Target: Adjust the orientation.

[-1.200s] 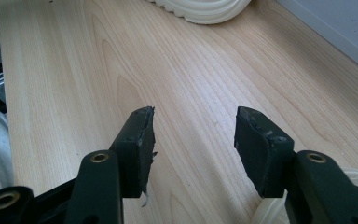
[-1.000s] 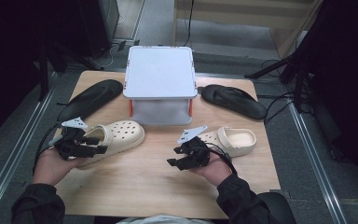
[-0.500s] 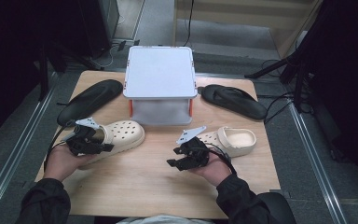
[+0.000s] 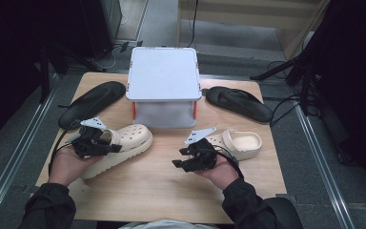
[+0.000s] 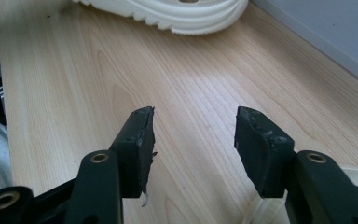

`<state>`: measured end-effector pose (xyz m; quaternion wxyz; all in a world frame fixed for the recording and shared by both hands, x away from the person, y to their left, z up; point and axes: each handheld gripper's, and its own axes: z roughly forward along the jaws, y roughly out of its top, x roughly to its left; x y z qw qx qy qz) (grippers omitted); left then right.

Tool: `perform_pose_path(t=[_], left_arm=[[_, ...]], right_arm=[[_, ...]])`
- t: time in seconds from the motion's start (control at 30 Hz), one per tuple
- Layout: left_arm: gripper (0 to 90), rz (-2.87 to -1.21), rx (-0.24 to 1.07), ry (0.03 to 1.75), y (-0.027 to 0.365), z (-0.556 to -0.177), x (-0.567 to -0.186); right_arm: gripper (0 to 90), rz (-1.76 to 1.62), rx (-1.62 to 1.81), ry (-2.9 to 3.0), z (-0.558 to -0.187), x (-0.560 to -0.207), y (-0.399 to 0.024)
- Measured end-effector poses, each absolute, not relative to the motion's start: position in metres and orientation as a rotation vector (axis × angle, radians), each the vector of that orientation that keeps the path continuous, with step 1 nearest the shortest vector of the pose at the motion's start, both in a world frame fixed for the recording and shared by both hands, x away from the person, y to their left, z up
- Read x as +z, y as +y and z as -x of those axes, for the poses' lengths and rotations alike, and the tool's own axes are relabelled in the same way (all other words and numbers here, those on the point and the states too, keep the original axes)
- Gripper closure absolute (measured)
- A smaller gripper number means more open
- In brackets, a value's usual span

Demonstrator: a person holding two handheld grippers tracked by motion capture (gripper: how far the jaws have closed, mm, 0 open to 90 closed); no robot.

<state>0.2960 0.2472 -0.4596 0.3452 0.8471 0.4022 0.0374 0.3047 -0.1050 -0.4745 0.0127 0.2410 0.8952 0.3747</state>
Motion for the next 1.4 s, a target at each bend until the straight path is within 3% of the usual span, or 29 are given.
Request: perform_pose_path(t=[0.47, 0.93, 1.07, 1.23, 1.4], left_arm=[[77.5, -2.244, 0.054, 0.925, 0.174, -0.289, -0.452], [76.3, -2.313, -0.04, 0.851, 0.15, -0.291, -0.476], [71.3, -2.321, -0.078, 0.828, 0.149, -0.29, -0.479], [47.1, -2.301, -0.109, 0.844, 0.158, -0.293, -0.471], [43.7, -2.287, -0.103, 0.852, 0.173, -0.294, -0.458]], right_arm=[[48.3, -0.796, 1.196, 2.737, -0.3, -0.471, -0.116], [48.7, -0.852, 1.23, 2.693, -0.294, -0.475, -0.119], [49.2, -0.866, 1.242, 2.685, -0.292, -0.475, -0.117], [48.4, -0.855, 1.235, 2.672, -0.288, -0.476, -0.114], [48.0, -0.865, 1.241, 2.659, -0.285, -0.473, -0.113]])
